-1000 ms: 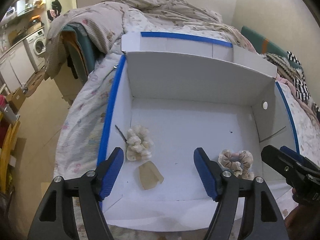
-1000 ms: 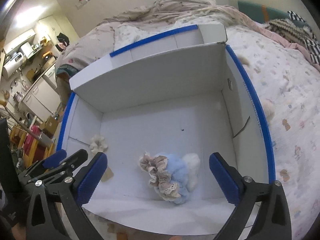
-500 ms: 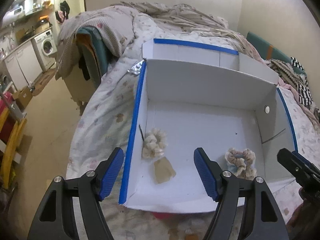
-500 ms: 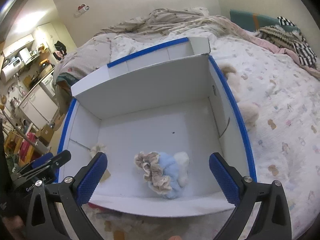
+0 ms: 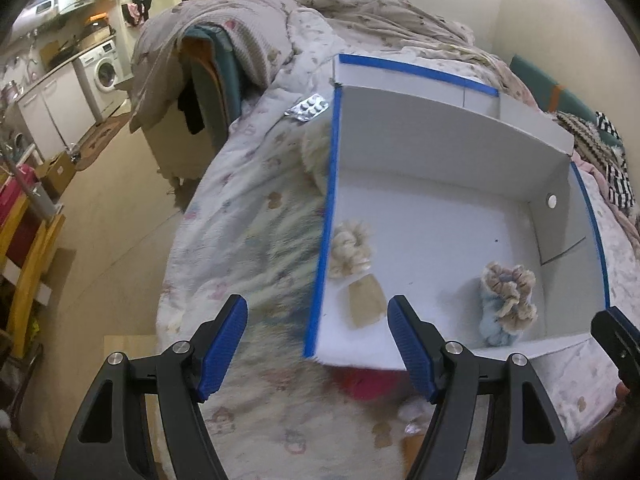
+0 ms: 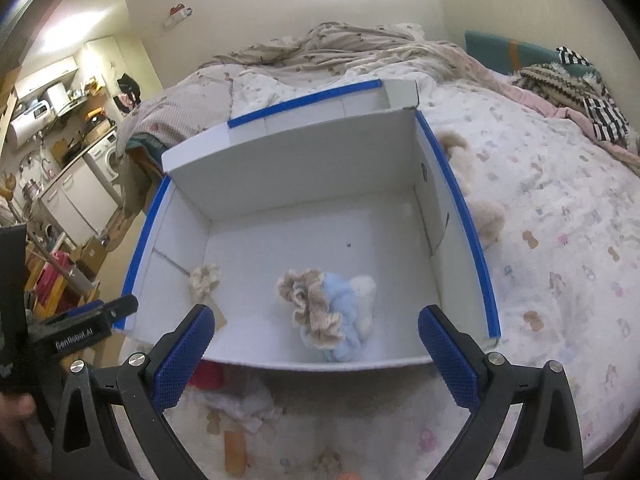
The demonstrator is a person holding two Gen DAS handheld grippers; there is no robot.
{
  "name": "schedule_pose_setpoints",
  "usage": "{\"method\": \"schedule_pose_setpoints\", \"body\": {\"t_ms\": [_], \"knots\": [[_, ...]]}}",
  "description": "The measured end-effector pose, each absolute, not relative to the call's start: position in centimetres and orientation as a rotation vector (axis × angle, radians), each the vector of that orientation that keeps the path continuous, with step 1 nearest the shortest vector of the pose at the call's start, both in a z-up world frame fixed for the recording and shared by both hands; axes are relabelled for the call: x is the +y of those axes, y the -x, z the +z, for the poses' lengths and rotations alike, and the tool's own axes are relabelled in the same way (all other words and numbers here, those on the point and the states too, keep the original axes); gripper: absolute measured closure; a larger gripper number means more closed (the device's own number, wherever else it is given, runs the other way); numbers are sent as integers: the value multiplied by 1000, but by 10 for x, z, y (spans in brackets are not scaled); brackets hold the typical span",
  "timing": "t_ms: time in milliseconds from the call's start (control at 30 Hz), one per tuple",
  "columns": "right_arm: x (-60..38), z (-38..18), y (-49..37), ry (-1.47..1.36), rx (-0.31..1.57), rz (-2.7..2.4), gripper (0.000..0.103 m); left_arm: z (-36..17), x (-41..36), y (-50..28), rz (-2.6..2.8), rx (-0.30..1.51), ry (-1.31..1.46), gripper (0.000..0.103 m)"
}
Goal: Organize soft objects
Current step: 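Withdraw both grippers from the box toward the pink duck, then lower the left gripper onto the pink rubber duck and close it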
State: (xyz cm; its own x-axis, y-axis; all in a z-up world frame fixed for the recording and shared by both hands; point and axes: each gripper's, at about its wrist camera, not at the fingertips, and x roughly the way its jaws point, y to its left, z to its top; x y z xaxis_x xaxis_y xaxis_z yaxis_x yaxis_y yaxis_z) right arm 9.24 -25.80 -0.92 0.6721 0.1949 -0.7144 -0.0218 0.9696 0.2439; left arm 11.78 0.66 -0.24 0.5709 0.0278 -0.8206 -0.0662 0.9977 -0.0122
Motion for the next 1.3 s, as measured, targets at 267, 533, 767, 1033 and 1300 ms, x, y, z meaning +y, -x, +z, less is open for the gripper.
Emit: {"method": "schedule_pose_setpoints", "body": {"t_ms": [267,533,767,1033,1300], "knots": [[-260,-19,-72,-195,863,162,0,-12,24,-100,65,972,14,30],[-267,-40,-67,-307,968,166,0,-15,46,-86,68,979,125,29],[-266,-55,-75,-298,1042,128,0,-42,43,-86,71,1097,137,29],[-262,-70,-83,-311,1103,133,0,-75,14,-106,-40,1217,192,30],[-259,-81,-90,-291,1148,147,0,-104,-16,-127,-79,1320,184,73]]}}
